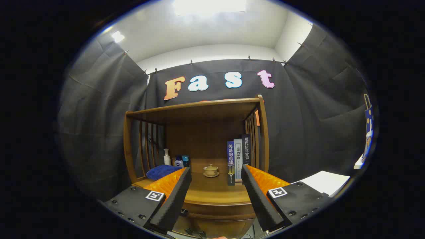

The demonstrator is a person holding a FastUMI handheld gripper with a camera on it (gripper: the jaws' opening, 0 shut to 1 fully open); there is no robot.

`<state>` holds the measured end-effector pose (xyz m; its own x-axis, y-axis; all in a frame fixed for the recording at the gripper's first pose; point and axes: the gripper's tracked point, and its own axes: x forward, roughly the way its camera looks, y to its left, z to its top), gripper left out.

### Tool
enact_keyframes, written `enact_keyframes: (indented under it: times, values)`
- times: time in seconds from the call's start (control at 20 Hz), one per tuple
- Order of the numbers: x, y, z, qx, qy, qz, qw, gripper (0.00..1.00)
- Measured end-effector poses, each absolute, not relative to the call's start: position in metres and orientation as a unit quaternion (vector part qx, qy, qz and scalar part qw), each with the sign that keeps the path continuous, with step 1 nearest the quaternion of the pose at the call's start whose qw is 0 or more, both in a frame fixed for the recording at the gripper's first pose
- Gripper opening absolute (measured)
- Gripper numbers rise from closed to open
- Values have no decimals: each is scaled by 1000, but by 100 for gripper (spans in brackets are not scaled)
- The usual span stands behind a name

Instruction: Pull open the drawer, take out the items inside it, and place them on the countertop above the cabinet.

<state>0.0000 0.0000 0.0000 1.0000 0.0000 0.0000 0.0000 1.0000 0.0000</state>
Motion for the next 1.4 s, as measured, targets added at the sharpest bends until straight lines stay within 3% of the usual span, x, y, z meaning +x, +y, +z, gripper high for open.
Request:
enact_keyframes:
  times: [1.4]
  values:
    - [-22, -5, -12, 3, 6, -14, 1000, 98]
